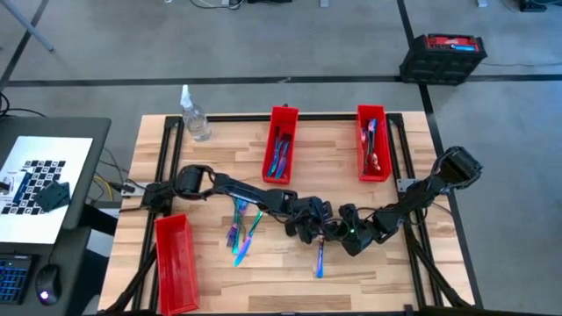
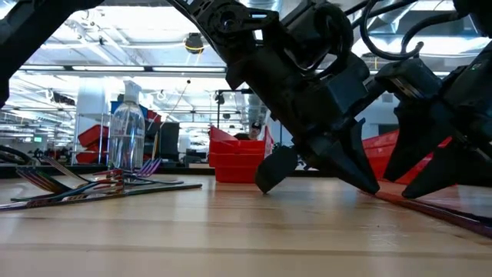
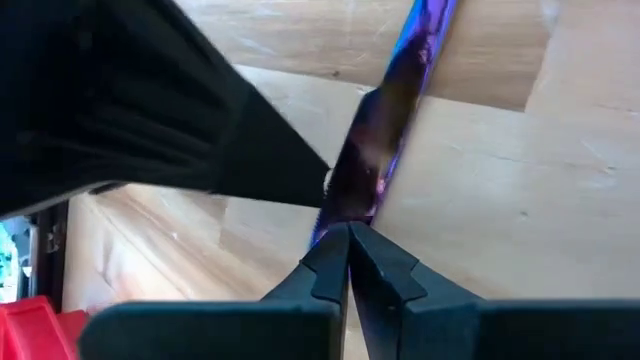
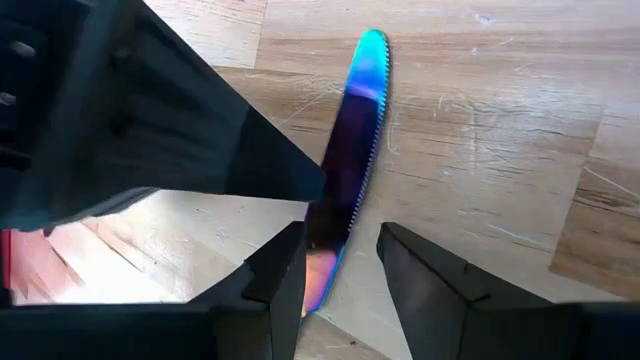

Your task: Sort silverware

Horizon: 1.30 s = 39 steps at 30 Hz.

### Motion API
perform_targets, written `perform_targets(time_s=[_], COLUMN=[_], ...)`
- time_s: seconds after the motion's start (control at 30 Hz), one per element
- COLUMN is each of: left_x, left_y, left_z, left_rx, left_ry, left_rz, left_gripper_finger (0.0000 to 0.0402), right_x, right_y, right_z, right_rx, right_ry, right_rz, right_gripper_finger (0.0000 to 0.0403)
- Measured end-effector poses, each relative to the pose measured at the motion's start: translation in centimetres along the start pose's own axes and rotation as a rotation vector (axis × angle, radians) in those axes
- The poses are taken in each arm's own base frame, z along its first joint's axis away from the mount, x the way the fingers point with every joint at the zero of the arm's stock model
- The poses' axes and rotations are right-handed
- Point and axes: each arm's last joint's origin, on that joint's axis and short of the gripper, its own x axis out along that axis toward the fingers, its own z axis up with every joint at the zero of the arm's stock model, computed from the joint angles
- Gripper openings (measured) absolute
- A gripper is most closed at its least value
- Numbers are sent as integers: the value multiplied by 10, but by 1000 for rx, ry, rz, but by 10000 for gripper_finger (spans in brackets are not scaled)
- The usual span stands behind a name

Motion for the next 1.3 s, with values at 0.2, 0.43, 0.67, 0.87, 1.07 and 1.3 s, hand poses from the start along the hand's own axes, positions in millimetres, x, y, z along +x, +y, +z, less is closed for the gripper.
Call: perform_targets(time_s=[0.2, 0.43, 0.67, 0.87, 1.07, 1.3], left_x=[0, 2, 2, 1, 2, 2], left_y=[-1, -6, -5, -6, -7, -8], left_z=[0, -1, -3, -3, -3, -4], left_rx=[-12, -12, -17, -22, -24, -26], left_ry=[-15, -13, -12, -29, -29, -44], left_rz=[-17, -40, -38, -44, -56, -68], left_gripper_finger=[0, 0, 0, 0, 0, 0], right_x=[0, 0, 3, 7, 16, 18], right_y=[0, 0, 4, 5, 3, 5], right_z=[0, 0, 2, 5, 2, 1], right_rx=[0, 2, -14, -10, -6, -20], right_ry=[1, 2, 7, 7, -15, -17], right_rz=[0, 2, 29, 24, 38, 60], right_gripper_finger=[127, 127, 127, 127, 127, 127])
